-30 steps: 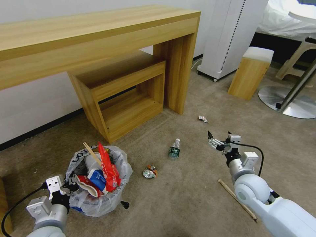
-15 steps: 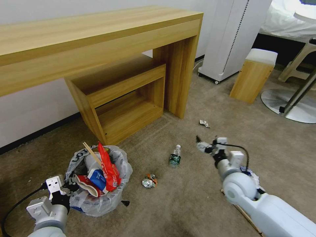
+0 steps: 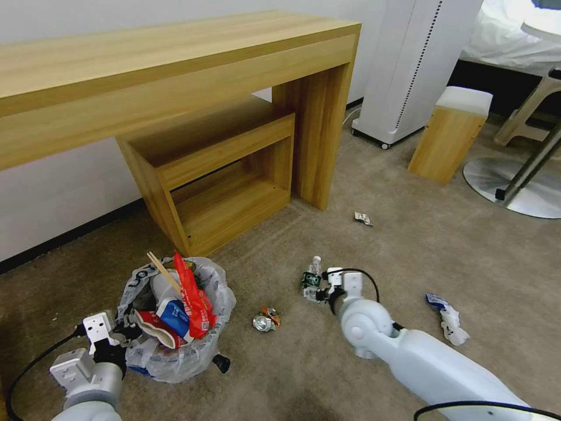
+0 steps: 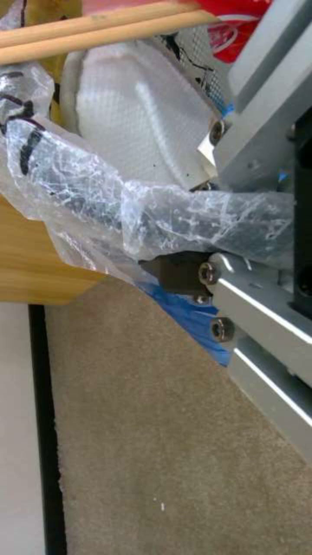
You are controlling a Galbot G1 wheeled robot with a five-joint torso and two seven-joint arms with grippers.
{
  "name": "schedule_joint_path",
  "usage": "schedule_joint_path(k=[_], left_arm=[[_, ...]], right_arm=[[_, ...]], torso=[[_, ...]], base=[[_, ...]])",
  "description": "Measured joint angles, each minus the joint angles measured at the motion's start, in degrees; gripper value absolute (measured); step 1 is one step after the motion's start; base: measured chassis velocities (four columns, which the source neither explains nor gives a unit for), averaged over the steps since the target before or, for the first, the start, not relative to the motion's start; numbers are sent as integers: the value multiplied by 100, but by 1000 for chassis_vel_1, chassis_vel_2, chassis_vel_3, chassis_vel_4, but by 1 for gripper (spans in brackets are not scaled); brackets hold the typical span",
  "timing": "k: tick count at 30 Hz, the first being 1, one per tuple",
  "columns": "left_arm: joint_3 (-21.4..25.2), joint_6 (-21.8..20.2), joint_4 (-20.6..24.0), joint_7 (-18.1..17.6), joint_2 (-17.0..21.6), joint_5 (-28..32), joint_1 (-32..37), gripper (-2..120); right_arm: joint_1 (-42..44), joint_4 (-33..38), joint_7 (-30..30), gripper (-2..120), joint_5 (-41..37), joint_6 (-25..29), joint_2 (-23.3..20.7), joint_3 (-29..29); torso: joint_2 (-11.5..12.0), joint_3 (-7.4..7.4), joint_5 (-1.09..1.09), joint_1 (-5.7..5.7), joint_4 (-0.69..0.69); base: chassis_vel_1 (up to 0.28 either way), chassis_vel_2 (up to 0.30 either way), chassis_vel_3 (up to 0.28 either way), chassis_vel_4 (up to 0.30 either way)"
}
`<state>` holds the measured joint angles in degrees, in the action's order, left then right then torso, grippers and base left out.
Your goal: Pick up the trash bin and place the garbage on the floor into it.
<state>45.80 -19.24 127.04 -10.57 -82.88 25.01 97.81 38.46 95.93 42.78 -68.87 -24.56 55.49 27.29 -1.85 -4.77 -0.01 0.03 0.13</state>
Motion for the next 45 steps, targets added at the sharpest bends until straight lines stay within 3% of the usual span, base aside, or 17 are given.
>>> schedule_joint_path(k=[9, 16, 24, 38, 45], left_arm=[[21, 0, 8, 10, -58, -14, 9, 1], [36, 19, 56, 21, -87, 3, 4, 1], [57, 58, 77, 23, -82, 41, 7, 1], [14, 112, 36, 55, -100, 40, -19, 1], [-5, 140, 23, 72, -111, 32, -12, 1]], right_arm=[[-412, -1137, -207, 100, 75, -218, 736, 701], [-792, -1915, -932, 100, 607, -254, 1476, 1381], [-918, -2661, -1365, 100, 1130, -76, 1690, 1743], [-881, -3304, -1737, 100, 1637, 297, 1892, 1918], [-887, -3760, -2040, 91, 1912, 611, 2036, 1978]], torso=[[0, 0, -1, 0, 1], [0, 0, 0, 0, -1], [0, 0, 0, 0, 1], [0, 0, 1, 0, 0], [0, 1, 0, 0, 1]], base=[[0, 0, 0, 0], [0, 0, 0, 0], [0, 0, 0, 0], [0, 0, 0, 0], [0, 0, 0, 0]])
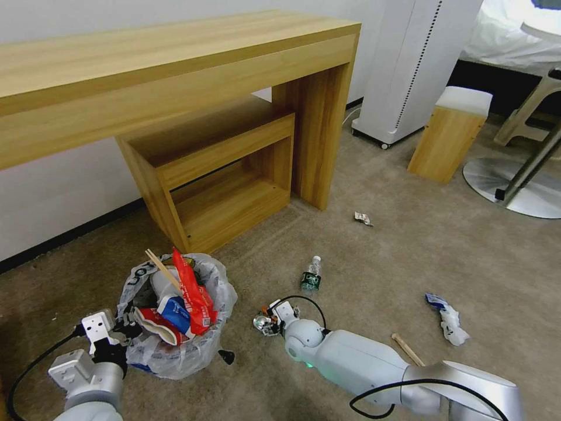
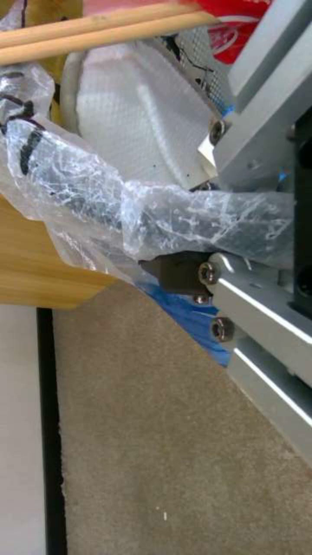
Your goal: Pick up the trash bin and place the garbage on the floor into it.
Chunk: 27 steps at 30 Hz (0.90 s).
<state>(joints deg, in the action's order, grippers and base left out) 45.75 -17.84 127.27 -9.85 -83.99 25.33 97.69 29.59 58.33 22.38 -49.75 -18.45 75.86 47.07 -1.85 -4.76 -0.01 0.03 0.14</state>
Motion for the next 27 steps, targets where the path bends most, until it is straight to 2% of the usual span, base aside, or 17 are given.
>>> schedule_joint_path(k=[3, 5, 7, 8, 11, 12, 15, 17, 19, 27], left_arm=[[-19, 0, -8, 7, -8, -14, -9, 1], [-23, 0, -13, 9, -9, -17, -13, 1], [-37, 1, -20, 15, -21, -25, -28, 1], [-37, 1, -20, 15, -21, -25, -28, 1], [-62, 1, -20, 35, -41, -37, -34, 1], [-62, 1, -20, 35, -41, -37, -34, 1], [-72, 0, -25, 40, -44, -42, -56, 1], [-76, 1, -26, 46, -45, -42, -56, 1], [-86, 5, -36, 66, -49, -55, -52, 1], [-102, 38, -63, 107, -55, -87, -48, 1]], right_arm=[[10, -94, -96, 79, 153, 137, 43, 8], [16, -81, -110, 77, 173, 152, 38, 15], [26, -19, -137, 65, 200, 188, 10, 50], [26, -19, -137, 65, 200, 188, 10, 50], [38, -4, -204, 51, 319, 348, -8, 119], [38, -4, -204, 51, 319, 348, -8, 119], [43, 221, -291, 40, 352, 503, -96, 135], [55, 300, -297, 40, 313, 576, -109, 114], [91, 331, -225, 47, 194, 589, -78, 30], [94, 190, -96, 53, 166, 616, 13, -117]], torso=[[0, 0, 0, 0, 0], [0, 0, 0, 0, 0], [0, 0, 0, 0, 0], [0, 0, 0, 0, 0], [0, -1, 1, 0, -1], [0, -1, 1, 0, -1], [1, -2, 1, 0, -1], [0, -2, 1, 0, -1], [0, -2, 1, 0, -1], [0, -2, 0, 0, -1]], base=[[0, 0, 0, 0], [0, 0, 0, 0], [0, 0, 0, 0], [0, 0, 0, 0], [0, 0, 0, 0], [0, 0, 0, 0], [0, 0, 0, 0], [0, 0, 0, 0], [0, 0, 0, 0], [0, 0, 0, 0]])
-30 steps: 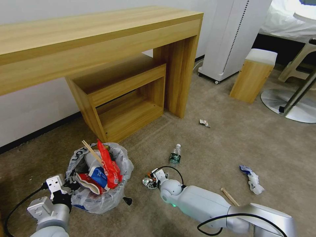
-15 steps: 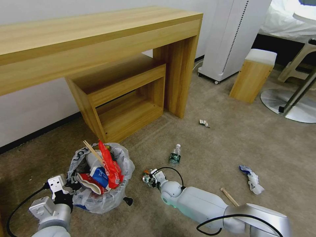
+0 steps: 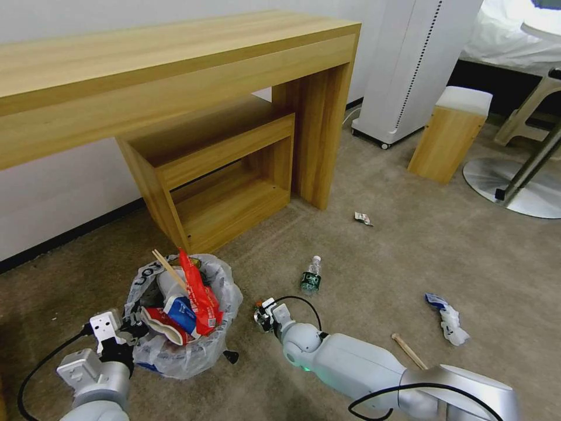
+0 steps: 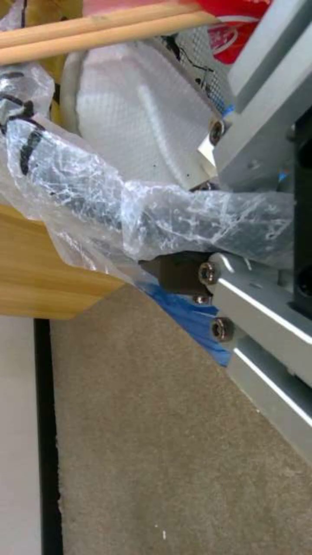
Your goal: Pick up the trash bin and place the garbage on the floor into it.
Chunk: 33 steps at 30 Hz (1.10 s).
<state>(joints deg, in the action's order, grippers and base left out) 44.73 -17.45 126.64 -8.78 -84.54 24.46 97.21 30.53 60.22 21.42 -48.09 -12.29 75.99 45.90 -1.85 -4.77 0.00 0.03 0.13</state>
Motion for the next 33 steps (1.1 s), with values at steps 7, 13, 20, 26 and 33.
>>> schedule_joint_path(k=[7, 13, 20, 26, 33], left_arm=[[1, 14, -49, 20, 4, -2, -16, 1], [-31, 14, -89, 21, -14, -2, -66, 1], [-28, 15, -92, 22, -15, -3, -50, 1], [-19, 29, -38, 41, -15, -2, 26, 1], [6, 40, 21, 53, -16, -1, 56, 1]], right_arm=[[-49, 16, -9, 60, 43, 23, -7, -98], [-193, 64, -67, 60, 57, 9, -84, -62], [-205, -154, -174, 60, 154, 41, -73, -73], [-208, -497, -327, 60, 304, 127, 82, -13], [-201, -606, -367, 59, 386, 152, 173, 51]], torso=[[0, 0, 0, 0, 0], [0, 0, 0, 0, 0], [0, 0, 0, 0, 1], [0, 1, 0, 0, 0], [0, 1, -1, 0, 1]], base=[[0, 0, 0, 0], [0, 0, 0, 0], [0, 0, 0, 0], [0, 0, 0, 0], [0, 0, 0, 0]])
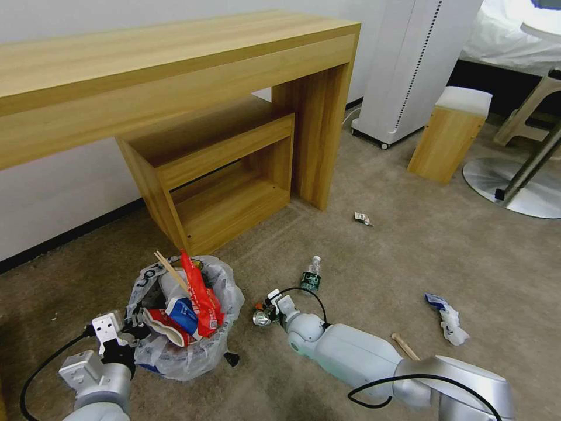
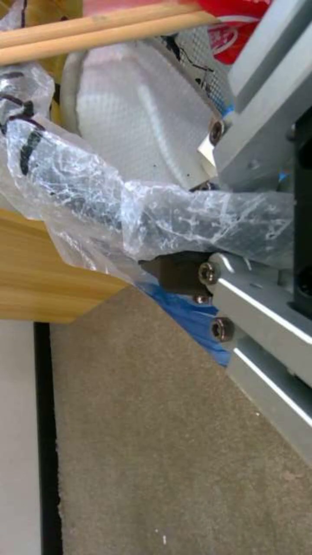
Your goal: Pick up the trash bin and place the garbage on the floor into it.
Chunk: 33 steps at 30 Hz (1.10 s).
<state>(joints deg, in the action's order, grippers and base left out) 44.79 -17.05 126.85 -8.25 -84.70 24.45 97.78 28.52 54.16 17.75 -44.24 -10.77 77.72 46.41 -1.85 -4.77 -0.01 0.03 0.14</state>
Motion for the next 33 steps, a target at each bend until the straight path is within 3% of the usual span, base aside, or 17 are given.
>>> schedule_joint_path(k=[4, 13, 33], left_arm=[[3, 2, -33, 1, -9, -1, -20, 1], [-12, 18, -175, 13, -23, -42, -69, 1], [12, 41, -188, 19, -8, -34, -50, 1]], right_arm=[[19, 53, -5, 47, 50, 10, -4, 33], [-19, 450, -1, 60, -72, -44, -160, 35], [112, 559, 24, 59, 121, -61, -160, 90]], torso=[[0, 0, 1, 0, -1], [0, -1, 1, 0, -1], [0, -1, 1, 0, 0]], base=[[0, 0, 0, 0], [0, 0, 0, 0], [0, 0, 0, 0]])
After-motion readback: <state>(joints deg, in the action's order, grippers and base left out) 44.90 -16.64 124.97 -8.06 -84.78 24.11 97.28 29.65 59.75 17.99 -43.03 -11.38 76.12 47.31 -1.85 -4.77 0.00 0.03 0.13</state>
